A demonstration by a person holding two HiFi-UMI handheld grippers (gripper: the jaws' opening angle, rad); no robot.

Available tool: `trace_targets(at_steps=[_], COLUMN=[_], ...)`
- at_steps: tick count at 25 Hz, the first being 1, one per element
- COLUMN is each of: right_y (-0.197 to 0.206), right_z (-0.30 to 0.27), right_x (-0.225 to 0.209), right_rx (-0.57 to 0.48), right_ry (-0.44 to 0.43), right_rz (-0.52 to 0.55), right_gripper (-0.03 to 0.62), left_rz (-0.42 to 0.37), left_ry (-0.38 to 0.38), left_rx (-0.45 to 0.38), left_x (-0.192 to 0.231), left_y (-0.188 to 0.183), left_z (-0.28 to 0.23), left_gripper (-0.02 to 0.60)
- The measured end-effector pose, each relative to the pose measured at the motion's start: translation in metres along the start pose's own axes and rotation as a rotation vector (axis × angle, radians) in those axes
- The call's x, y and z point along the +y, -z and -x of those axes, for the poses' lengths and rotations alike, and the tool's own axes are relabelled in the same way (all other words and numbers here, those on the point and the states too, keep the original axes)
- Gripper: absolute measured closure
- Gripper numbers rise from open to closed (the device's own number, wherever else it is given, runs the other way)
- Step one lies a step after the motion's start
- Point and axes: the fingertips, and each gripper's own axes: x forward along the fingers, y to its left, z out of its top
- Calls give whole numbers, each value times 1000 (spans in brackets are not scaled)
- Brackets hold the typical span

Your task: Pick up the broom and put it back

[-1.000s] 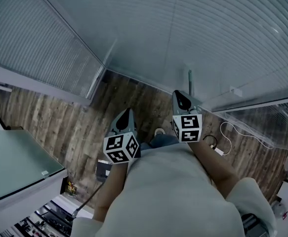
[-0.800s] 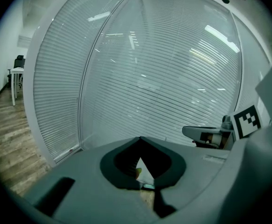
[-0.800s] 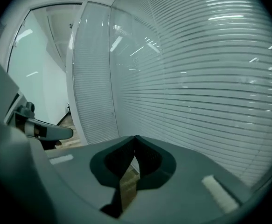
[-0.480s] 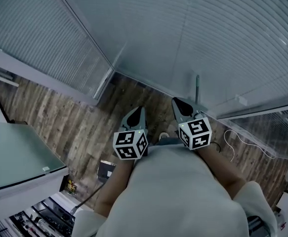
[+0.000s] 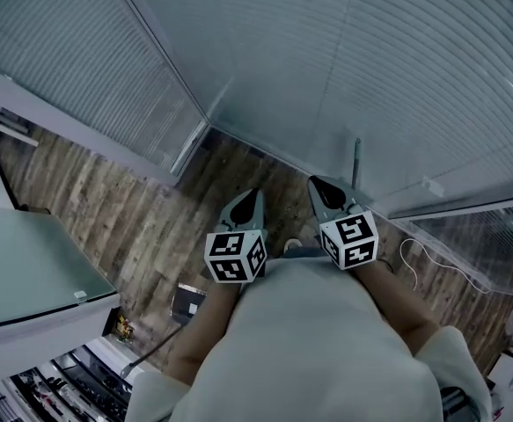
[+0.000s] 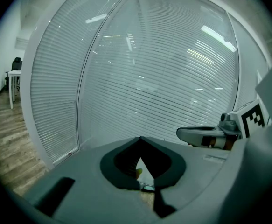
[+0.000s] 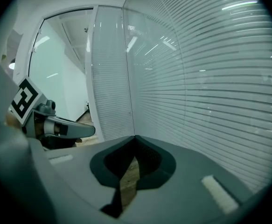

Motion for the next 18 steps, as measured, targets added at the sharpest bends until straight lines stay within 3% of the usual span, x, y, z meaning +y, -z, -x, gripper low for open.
trace_targets(at_steps=[18], right_y=[4], right_z=[-3], right_x=[8], right_rx=[21], right_ry=[-44], right_rz=[13], right_gripper=[589], left_rz=[1], left_ry=[-2], left_rx=[0], left_x=[-2], left_y=[2], left_z=[1], left_gripper=[577])
